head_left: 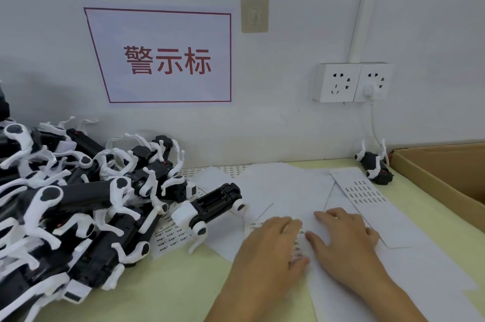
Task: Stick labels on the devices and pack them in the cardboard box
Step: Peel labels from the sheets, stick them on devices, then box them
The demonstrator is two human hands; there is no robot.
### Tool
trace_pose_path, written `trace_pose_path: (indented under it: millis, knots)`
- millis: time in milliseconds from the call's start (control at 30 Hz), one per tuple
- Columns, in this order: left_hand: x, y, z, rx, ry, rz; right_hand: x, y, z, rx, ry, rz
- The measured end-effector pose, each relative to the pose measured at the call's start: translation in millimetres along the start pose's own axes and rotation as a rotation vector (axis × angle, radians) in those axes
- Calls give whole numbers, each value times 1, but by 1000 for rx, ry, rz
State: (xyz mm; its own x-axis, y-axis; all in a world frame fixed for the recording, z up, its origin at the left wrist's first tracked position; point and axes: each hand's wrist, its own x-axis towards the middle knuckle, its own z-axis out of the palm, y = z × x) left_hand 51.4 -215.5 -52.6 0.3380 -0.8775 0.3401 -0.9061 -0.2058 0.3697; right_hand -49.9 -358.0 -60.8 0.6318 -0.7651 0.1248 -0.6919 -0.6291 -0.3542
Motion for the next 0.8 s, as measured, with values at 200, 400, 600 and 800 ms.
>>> trace_pose_path:
  millis: [200, 400, 600, 800]
  knots:
    - [-2, -13, 18, -21, -9, -11, -2, -1, -3, 48, -30, -12]
    - [-2, -13, 17, -68, 8, 12, -3, -3, -20, 295, -43, 11]
    - [0, -9, 13, -95, 18, 43, -3, 2, -38, 658, -181, 56]
    - [2, -3, 8, -211, 83, -37, -5, 5, -46, 875, -344, 52]
